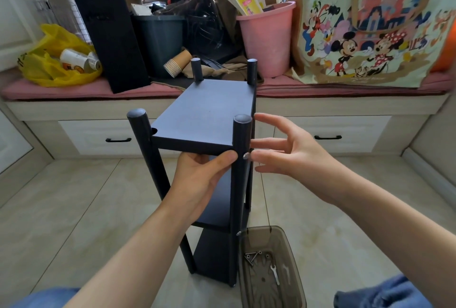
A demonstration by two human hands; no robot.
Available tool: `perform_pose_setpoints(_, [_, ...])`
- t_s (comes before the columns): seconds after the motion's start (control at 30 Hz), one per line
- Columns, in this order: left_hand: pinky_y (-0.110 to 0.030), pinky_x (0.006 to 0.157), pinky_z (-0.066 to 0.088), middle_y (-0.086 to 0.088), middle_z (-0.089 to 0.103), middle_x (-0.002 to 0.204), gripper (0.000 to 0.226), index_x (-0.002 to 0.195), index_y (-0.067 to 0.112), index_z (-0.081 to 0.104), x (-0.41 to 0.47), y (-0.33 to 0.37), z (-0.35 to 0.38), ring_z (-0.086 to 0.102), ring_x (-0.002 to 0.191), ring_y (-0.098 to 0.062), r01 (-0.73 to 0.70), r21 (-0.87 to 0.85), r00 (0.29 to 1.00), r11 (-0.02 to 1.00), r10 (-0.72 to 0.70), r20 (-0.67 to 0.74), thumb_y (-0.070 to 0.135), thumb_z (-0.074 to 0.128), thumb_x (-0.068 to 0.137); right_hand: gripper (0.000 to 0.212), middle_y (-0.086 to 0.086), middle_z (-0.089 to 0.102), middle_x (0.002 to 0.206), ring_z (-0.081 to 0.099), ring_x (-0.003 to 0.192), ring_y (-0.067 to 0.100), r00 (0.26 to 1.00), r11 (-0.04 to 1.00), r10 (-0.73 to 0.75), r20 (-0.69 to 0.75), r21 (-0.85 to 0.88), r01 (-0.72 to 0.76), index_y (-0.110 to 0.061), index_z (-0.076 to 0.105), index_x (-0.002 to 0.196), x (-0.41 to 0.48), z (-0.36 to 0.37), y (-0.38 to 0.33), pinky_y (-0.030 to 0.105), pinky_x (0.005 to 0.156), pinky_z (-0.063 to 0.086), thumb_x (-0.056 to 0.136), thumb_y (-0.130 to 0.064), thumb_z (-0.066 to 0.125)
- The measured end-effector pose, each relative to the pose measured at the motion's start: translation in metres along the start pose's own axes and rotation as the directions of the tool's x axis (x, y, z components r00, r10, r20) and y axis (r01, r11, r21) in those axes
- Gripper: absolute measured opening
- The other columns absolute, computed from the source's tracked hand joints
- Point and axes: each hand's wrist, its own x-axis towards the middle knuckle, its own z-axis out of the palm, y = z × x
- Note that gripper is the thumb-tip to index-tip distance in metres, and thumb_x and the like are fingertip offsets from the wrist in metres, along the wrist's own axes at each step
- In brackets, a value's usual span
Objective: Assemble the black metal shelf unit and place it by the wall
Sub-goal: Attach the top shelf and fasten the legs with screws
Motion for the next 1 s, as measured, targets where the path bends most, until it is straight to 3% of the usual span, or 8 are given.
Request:
perform_pose_setpoints(0.1, [-0.039,0.094,0.057,-0.014,0.072,0.118,0.037,0.112,0.012,0.07,0.0,0.0,0.001,0.067,0.115,-0.032,0.005,-0.003,1.0,1.0,-0.005,-0.016,0.003,0.079,0.078,0.042,-0.003,0.074,0.113,0.071,0.102,0.015,1.0,0.999,0.027,-0.001,-0.024,-0.027,-0.024,0.059,0.129,-0.002,-0.007,0.004,0.034,0.086,0.059,0.089,-0.015,0.07])
perform_pose_setpoints(0.27, [-0.052,0.106,0.048,-0.026,0.065,0.128,0.053,0.122,0.003,0.065,0.001,-0.001,0.001,0.061,0.122,-0.043,-0.001,-0.017,1.0,1.0,0.001,-0.028,0.006,0.081,0.072,0.02,0.001,0.077,0.1,0.073,0.096,0.016,0.981,0.976,0.195,-0.007,-0.095,-0.195,-0.015,0.069,0.111,0.003,-0.015,0.043,0.034,0.087,0.059,0.091,-0.012,0.069])
perform_pose_setpoints(0.47, [-0.048,0.104,0.051,-0.019,0.07,0.122,0.034,0.109,0.018,0.076,-0.001,0.0,0.002,0.064,0.118,-0.04,-0.026,-0.014,0.999,1.0,0.026,0.039,-0.001,0.07,0.081,0.012,0.002,0.073,0.102,0.071,0.09,0.013,0.821,0.777,0.545,0.172,-0.471,-0.417,-0.019,0.066,0.104,0.013,-0.001,0.147,0.029,0.083,0.06,0.093,-0.017,0.067])
perform_pose_setpoints(0.63, [-0.047,0.103,0.052,-0.017,0.071,0.121,0.034,0.108,0.02,0.076,-0.001,0.0,0.002,0.063,0.119,-0.042,-0.031,-0.003,0.998,1.0,0.031,0.059,0.002,0.075,0.079,0.021,0.013,0.073,0.105,0.07,0.085,0.018,0.711,0.627,0.693,0.119,-0.585,-0.514,-0.006,0.066,0.113,0.029,0.014,0.23,0.031,0.081,0.06,0.094,-0.015,0.062])
perform_pose_setpoints(0.73, [-0.049,0.105,0.051,-0.021,0.068,0.123,0.034,0.112,0.016,0.074,-0.001,-0.001,0.001,0.061,0.122,-0.044,-0.031,0.008,0.999,0.999,0.03,0.045,0.006,0.075,0.079,0.011,0.012,0.071,0.089,0.072,0.08,0.025,0.703,0.54,0.71,0.038,-0.671,-0.508,-0.007,0.069,0.089,0.028,0.027,0.284,0.029,0.063,0.058,0.088,-0.013,0.061])
perform_pose_setpoints(0.8, [-0.05,0.105,0.05,-0.021,0.069,0.121,0.033,0.112,0.014,0.073,-0.001,-0.001,0.001,0.061,0.122,-0.044,-0.03,0.019,0.999,0.999,0.03,0.041,0.008,0.072,0.08,0.017,0.009,0.067,0.085,0.072,0.084,0.028,0.702,0.489,0.712,-0.002,-0.715,-0.499,-0.014,0.058,0.071,0.024,0.037,0.323,0.025,0.05,0.05,0.088,-0.015,0.058])
perform_pose_setpoints(0.87, [-0.048,0.105,0.051,-0.016,0.073,0.115,0.03,0.109,0.015,0.075,-0.001,-0.002,0.001,0.062,0.121,-0.042,-0.026,0.021,0.999,0.999,0.025,0.046,0.007,0.07,0.08,0.017,0.013,0.067,0.097,0.068,0.103,0.03,0.693,0.458,0.721,-0.018,-0.739,-0.495,-0.014,0.055,0.075,0.017,0.047,0.352,0.024,0.062,0.045,0.092,-0.017,0.056])
perform_pose_setpoints(1.0, [-0.044,0.1,0.053,-0.01,0.075,0.109,0.029,0.107,0.017,0.076,0.0,-0.001,0.001,0.063,0.119,-0.043,-0.035,0.004,0.998,0.999,0.035,0.047,0.007,0.069,0.08,0.027,0.014,0.062,0.131,0.058,0.122,0.03,0.701,0.468,0.712,-0.039,-0.718,-0.515,-0.006,0.062,0.119,0.004,0.059,0.395,0.029,0.093,0.045,0.099,-0.022,0.052])
